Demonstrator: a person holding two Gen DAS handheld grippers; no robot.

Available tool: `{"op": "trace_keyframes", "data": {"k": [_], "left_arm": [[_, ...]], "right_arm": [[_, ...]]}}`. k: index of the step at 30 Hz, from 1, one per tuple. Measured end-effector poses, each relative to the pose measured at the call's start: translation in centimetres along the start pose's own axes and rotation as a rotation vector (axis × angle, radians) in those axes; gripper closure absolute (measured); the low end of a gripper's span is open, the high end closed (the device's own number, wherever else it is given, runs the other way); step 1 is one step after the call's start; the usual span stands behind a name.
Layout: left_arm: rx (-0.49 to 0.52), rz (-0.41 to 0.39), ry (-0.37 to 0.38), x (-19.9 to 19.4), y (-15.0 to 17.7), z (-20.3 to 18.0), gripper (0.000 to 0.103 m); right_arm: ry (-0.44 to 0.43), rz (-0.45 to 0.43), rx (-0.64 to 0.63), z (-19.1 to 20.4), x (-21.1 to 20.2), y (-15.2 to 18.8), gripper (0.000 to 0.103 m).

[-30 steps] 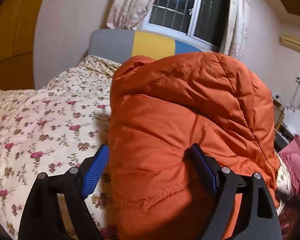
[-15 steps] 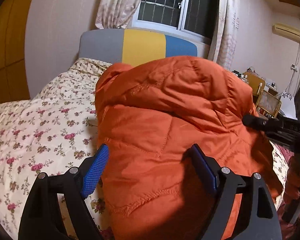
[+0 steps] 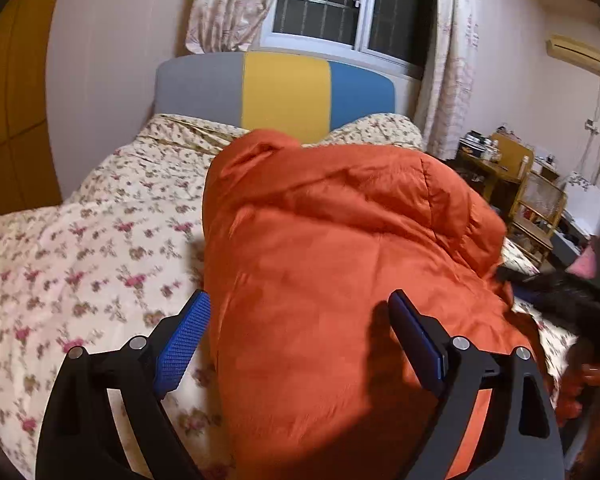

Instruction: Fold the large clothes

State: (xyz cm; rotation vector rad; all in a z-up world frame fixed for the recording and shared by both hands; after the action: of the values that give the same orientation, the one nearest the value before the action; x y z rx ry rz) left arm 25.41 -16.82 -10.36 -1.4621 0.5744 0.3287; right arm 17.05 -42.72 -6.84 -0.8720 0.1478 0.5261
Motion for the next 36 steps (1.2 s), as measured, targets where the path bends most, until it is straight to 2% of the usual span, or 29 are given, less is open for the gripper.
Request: {"op": "trace_keyframes", "data": {"k": [2, 6, 9, 11, 14, 18, 21, 27, 36], "left_arm": [[-0.018, 0.005, -0.020, 0.7, -0.8, 0.4, 0.014], [-0.078, 0.030, -0.093, 2.7, -2.7, 0.9, 0.014], [-0.086, 0.048, -0.156, 4.0, -3.9, 0.8, 0.014], [-0.069, 0.049, -0.182, 4.6, -4.6, 0.4, 0.014], [-0.017, 0.051, -0.208, 5.7, -5.2, -0.7, 0.014], [0.012, 0.091, -0.191, 7.5, -5.3, -2.1, 0.013], [0.039, 0.116, -0.191, 8.7, -4.8, -3.2, 0.010], [0.051, 0.137, -0.193, 10.5, -4.0, -3.8, 0.006], [0.060, 0.151, -0.225, 12.9, -2.7, -3.9, 0.003]], "right_arm": [[-0.009, -0.026, -0.096, 2.6, -0.5, -1.1, 0.063], [-0.048, 0.063, -0.253, 6.6, 2.5, -1.6, 0.074], [-0.019, 0.117, -0.346, 7.6, 5.2, -1.0, 0.077], [0.019, 0.154, -0.376, 6.8, 7.5, -1.1, 0.079], [0.053, 0.192, -0.331, 4.3, 9.8, -0.8, 0.085], [0.045, 0.195, -0.242, 0.8, 11.2, -0.1, 0.086], [0.049, 0.188, -0.219, -0.4, 11.2, 0.1, 0.086], [0.048, 0.186, -0.166, -1.5, 11.6, 0.5, 0.087], [0.078, 0.235, -0.134, -2.1, 13.3, 1.2, 0.087]]}}
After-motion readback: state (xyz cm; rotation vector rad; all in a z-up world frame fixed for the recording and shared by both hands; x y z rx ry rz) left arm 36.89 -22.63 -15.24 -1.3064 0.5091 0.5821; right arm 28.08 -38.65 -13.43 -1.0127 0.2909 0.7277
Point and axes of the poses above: each gripper's, at about its wrist camera, not at the fingertips, and x roughly the way its jaws point, z to its left, y to its underside, the point moved 3 cm from there along x, roughly the way its jaws point, and after that the axes turned 13 degrees about -y, right-handed, at the moved point
